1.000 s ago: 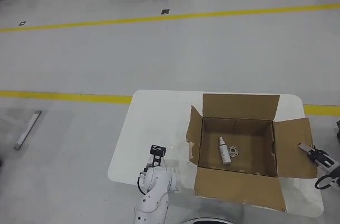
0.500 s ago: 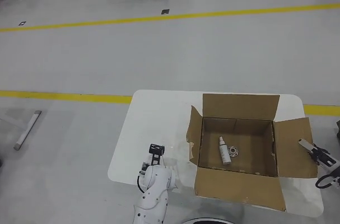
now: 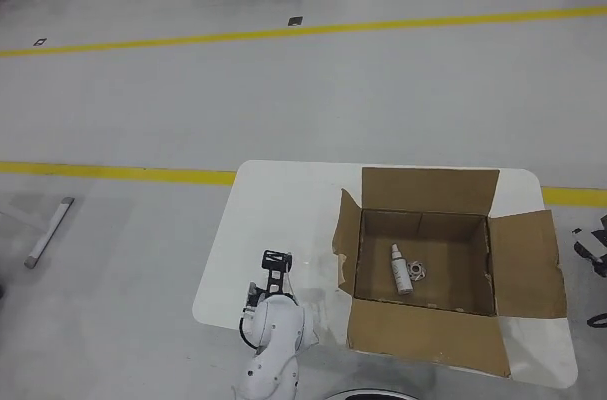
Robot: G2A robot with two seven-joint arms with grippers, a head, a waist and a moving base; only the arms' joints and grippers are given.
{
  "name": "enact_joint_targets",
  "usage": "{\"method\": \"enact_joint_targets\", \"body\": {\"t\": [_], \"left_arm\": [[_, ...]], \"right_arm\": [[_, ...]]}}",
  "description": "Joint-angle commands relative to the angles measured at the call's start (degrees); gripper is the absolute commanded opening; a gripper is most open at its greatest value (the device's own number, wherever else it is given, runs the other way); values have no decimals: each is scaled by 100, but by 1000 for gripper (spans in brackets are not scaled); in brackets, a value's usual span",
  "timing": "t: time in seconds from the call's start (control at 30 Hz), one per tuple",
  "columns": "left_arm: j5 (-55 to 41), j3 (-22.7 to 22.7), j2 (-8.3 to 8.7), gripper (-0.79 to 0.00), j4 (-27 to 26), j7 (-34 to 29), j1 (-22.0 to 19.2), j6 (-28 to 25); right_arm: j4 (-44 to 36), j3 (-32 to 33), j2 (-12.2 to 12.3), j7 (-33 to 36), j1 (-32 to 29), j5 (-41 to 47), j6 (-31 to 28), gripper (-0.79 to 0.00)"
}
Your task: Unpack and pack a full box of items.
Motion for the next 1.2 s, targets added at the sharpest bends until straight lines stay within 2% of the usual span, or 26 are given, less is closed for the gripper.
{"method": "enact_joint_targets", "body": {"t": [0.0,0.17,0.27,0.4,0.53,0.67,1.07,1.17], "left_arm": [[-64,-2,-4,0,-385,-69,125,11],[-296,18,-23,0,-1162,-235,273,49],[-537,42,-41,0,-1571,-292,282,82],[-666,103,-53,0,-1936,-335,300,70],[-656,204,-62,0,-2164,-388,303,47],[-966,250,-81,0,-2224,-536,301,21],[-966,250,-81,0,-2224,-536,301,21],[-966,250,-81,0,-2224,-536,301,21]], "right_arm": [[-294,-160,-29,-245,-82,-474,104,-785],[-756,-731,-75,-653,-20,-1821,493,-785],[-914,-1308,-107,-863,81,-2634,716,-785],[-813,-2008,-136,-1033,428,-3748,1099,-785],[-441,-2716,-179,-1059,865,-4414,1411,-785],[-69,-3093,-241,-1373,1083,-4719,1937,-785],[-69,-3093,-241,-1373,1083,-4719,1937,-785],[-150,-3177,-240,-1309,1155,-5017,1931,-785]]}}
